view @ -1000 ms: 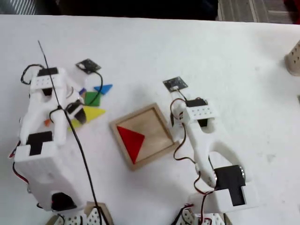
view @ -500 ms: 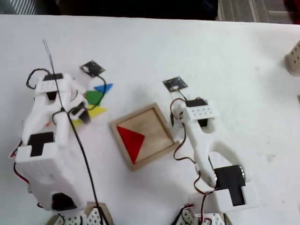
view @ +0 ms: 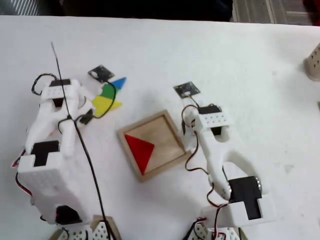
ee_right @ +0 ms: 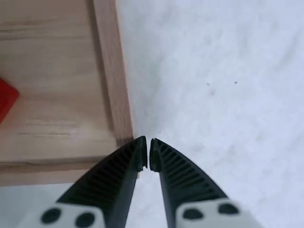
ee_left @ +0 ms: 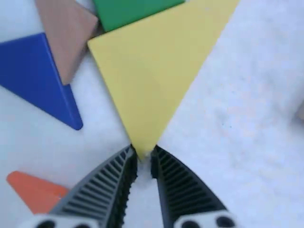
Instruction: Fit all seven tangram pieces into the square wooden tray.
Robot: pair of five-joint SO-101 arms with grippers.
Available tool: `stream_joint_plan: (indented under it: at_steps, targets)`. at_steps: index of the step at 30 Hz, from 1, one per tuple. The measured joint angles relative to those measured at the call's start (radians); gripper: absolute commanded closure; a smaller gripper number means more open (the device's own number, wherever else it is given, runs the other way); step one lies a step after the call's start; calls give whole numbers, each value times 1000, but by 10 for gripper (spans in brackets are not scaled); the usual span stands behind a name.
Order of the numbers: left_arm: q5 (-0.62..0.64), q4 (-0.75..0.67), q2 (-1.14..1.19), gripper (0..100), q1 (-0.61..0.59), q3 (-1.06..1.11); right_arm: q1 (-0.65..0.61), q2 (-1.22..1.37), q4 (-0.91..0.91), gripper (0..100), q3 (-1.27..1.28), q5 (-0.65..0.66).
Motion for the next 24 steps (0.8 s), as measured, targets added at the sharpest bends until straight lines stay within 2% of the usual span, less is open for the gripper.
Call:
stream_joint_plan:
  at_steps: [3,9,13,18,21,24]
  targets:
    - [0,20,0,978,-2,-3,0,0,0,979,0,0]
    - [9,206,-71,976,26,2,2,-28,48,978,-17,0]
    - [137,241,-207,968,26,64,-14,-95,143,974,-101,0]
    - [344,227,-367,969,-64,175,-87,-109,173,974,-212,0]
    - [473,147,-414,969,-123,278,-143,-101,173,974,-262,0]
    - [535,28,-428,969,-155,376,-206,-49,166,972,-313,0]
